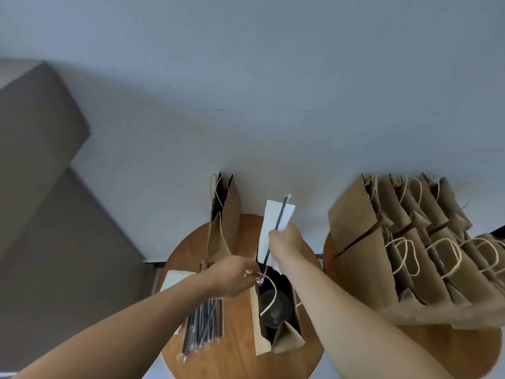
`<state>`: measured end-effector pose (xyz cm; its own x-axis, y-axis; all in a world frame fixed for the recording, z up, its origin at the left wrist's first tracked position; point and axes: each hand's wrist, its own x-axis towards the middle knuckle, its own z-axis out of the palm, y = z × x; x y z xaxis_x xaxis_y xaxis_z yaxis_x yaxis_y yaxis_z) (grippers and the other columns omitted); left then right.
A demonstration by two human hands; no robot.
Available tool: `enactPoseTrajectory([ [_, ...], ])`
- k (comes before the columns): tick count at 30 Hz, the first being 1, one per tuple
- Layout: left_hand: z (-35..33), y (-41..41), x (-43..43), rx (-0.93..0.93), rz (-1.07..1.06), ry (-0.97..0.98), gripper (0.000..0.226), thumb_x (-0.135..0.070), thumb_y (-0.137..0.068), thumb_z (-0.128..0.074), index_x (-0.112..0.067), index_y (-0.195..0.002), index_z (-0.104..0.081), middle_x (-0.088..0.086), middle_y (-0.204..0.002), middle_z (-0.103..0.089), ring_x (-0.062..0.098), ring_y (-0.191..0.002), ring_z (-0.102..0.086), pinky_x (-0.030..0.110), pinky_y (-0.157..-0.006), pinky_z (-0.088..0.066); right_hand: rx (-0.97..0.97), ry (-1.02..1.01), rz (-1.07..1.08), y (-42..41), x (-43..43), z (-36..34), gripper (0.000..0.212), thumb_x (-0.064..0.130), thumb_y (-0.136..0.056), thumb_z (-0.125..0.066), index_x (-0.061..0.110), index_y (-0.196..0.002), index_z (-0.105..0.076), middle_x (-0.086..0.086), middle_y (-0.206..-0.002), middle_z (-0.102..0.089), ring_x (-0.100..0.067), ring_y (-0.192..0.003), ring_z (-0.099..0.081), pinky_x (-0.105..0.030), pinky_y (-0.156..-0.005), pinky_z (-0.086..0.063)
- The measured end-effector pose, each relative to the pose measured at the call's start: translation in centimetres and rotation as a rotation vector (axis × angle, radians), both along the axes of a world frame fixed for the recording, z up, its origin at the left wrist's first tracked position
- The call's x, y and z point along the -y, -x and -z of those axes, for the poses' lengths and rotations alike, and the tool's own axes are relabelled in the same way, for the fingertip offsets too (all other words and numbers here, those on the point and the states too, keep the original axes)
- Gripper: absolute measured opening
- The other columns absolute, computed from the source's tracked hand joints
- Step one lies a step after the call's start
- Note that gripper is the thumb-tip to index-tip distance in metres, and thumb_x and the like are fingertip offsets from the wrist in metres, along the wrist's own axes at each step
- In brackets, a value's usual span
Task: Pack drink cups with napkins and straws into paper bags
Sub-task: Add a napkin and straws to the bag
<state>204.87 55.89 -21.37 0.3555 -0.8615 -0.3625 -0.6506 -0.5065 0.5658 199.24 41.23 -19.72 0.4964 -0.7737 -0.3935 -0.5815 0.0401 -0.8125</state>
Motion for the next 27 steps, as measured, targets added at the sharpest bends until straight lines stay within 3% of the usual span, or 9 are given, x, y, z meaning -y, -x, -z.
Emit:
enactPoseTrajectory([
  [2, 0.2, -0.3, -0.6, 0.009, -0.03, 0.009, 0.026, -0.032, -0.098, -0.052, -0.03, -0.115, -0.07, -0.01, -0.11, -0.071, 0.007, -0.097, -0.064, 0.032, -0.088, -0.056, -0.07, -0.041, 0.012, 1.5, 0.3, 0.8, 0.016, 0.014, -0.098, -0.05, 0.011, -0.113, -0.056, -0.004, -0.104, -0.064, -0.014, -0.071, -0.056, -0.017, -0.044, -0.038],
  [5, 0.6, -0.4, -1.0, 0.002, -0.08, 0.035, 0.024, -0.034, -0.098, -0.053, -0.034, -0.113, -0.07, -0.014, -0.106, -0.07, 0.002, -0.093, -0.063, 0.028, -0.085, -0.056, -0.169, 0.082, -0.087, 4.1, 1.3, 2.2, 0.017, 0.017, -0.098, -0.052, 0.016, -0.114, -0.058, -0.003, -0.113, -0.066, -0.022, -0.092, -0.064, -0.024, -0.064, -0.051],
  [7, 0.7, -0.3, -1.0, -0.004, -0.097, 0.053, 0.022, -0.034, -0.098, -0.054, -0.033, -0.113, -0.071, -0.014, -0.104, -0.07, 0.002, -0.091, -0.063, 0.027, -0.084, -0.057, -0.197, 0.228, -0.192, 5.8, 1.6, 3.3, 0.019, 0.018, -0.096, -0.056, 0.019, -0.115, -0.057, 0.001, -0.111, -0.064, -0.021, -0.095, -0.065, -0.026, -0.069, -0.055],
  [10, 0.9, -0.1, -0.8, -0.008, -0.084, 0.071, 0.022, -0.032, -0.098, -0.055, -0.031, -0.113, -0.071, -0.013, -0.105, -0.071, 0.002, -0.092, -0.063, 0.023, -0.083, -0.054, -0.288, 0.339, -0.43, 8.0, 1.5, 5.1, 0.002, 0.025, -0.098, -0.054, 0.023, -0.099, -0.055, 0.007, -0.09, -0.059, -0.01, -0.077, -0.061, -0.012, -0.055, -0.041],
  [13, 1.1, 0.3, -0.7, -0.036, -0.084, 0.098, 0.023, -0.03, -0.099, -0.054, -0.029, -0.115, -0.071, -0.012, -0.106, -0.07, 0.0, -0.092, -0.062, 0.015, -0.079, -0.05, -0.33, 0.258, -0.615, 8.9, 0.5, 7.6, 0.022, 0.027, -0.1, -0.05, 0.033, -0.08, -0.043, 0.012, -0.077, -0.051, -0.004, -0.068, -0.054, -0.013, -0.053, -0.034],
  [19, 1.3, -0.2, -1.6, -0.061, -0.147, 0.122, 0.02, -0.03, -0.099, -0.054, -0.031, -0.108, -0.071, -0.014, -0.1, -0.071, 0.0, -0.09, -0.064, 0.023, -0.081, -0.055, -0.515, 0.095, -0.668, 8.0, -0.4, 11.7, 0.008, 0.015, -0.098, -0.049, 0.02, -0.096, -0.055, 0.001, -0.092, -0.06, -0.014, -0.079, -0.058, -0.022, -0.058, -0.042],
  [25, 2.3, -0.1, -3.0, -0.082, -0.205, 0.11, 0.021, -0.033, -0.097, -0.054, -0.035, -0.106, -0.072, -0.017, -0.098, -0.072, -0.006, -0.089, -0.061, 0.019, -0.077, -0.052, -0.586, 0.218, -0.76, 6.3, -0.5, 15.0, 0.006, 0.015, -0.096, -0.052, 0.015, -0.098, -0.058, 0.001, -0.08, -0.057, -0.014, -0.07, -0.055, -0.022, -0.054, -0.039],
  [27, 2.5, -0.1, -3.1, -0.083, -0.23, 0.108, 0.022, -0.033, -0.097, -0.053, -0.034, -0.108, -0.073, -0.016, -0.1, -0.072, -0.004, -0.09, -0.062, 0.02, -0.079, -0.053, -0.636, 0.337, -0.799, 6.4, -0.5, 16.4, 0.012, 0.015, -0.098, -0.046, 0.016, -0.094, -0.058, 0.002, -0.077, -0.054, -0.017, -0.076, -0.056, -0.024, -0.068, -0.045],
])
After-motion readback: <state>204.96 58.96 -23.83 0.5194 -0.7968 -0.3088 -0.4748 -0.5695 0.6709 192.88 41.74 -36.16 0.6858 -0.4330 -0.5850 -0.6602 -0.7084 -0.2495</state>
